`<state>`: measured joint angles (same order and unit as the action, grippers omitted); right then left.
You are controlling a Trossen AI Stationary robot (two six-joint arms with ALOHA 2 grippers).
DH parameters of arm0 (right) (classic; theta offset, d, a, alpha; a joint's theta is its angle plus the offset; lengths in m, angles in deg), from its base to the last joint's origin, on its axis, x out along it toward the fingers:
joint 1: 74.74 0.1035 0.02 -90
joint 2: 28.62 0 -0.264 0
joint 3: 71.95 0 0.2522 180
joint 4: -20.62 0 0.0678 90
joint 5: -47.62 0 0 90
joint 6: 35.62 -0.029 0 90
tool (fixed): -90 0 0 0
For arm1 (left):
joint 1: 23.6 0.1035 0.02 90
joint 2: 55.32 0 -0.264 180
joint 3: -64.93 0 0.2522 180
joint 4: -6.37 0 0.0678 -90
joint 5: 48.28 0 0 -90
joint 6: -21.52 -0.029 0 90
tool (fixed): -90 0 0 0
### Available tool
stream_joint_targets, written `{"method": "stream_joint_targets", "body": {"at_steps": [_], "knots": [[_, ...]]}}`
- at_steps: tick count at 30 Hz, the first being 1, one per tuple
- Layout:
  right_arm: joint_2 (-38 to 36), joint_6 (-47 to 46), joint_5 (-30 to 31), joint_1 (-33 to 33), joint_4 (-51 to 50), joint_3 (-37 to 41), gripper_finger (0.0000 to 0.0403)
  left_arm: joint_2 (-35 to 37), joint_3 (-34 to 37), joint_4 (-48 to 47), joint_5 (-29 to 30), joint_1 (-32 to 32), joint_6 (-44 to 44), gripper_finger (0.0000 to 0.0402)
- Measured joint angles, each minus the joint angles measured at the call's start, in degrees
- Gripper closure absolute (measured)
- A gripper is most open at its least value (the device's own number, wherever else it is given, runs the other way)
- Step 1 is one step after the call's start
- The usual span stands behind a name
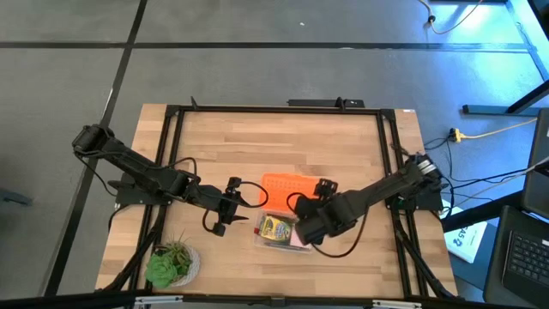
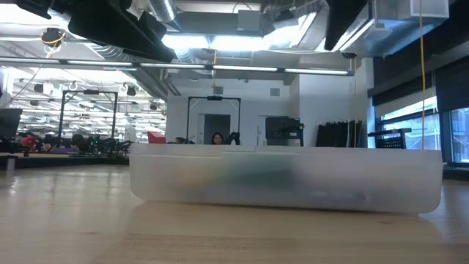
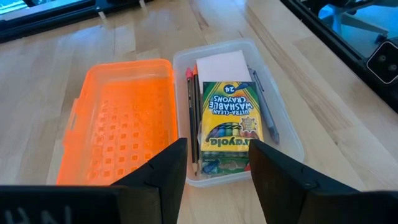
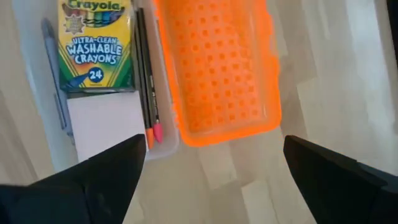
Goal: Pack school essentials
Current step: Close the orange supply box
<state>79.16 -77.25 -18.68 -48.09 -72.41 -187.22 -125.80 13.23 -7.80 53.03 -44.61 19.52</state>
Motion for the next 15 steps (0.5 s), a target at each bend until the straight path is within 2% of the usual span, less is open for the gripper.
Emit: {"method": "stream_joint_targets", "body": {"at_steps": [3,7,10,15], "knots": [[-4.15,-1.70,-0.24,-0.44,3.22,4.99,0.0021,0.00,0.00,0.20,-0.02,0.00,0.00,0.0237],[-9.32,-1.81,-2.56,-2.34,12.65,14.31,0.0021,0.00,0.04,0.84,0.15,0.00,-0.04,0.0237],[-13.18,-1.71,-4.72,-4.54,20.66,22.44,0.0021,0.00,0.04,0.59,1.07,0.46,4.09,0.0237],[-18.90,-5.25,-5.42,-7.62,22.26,33.14,0.0021,-1.13,0.05,-4.41,1.44,2.32,8.56,0.0237]]}}
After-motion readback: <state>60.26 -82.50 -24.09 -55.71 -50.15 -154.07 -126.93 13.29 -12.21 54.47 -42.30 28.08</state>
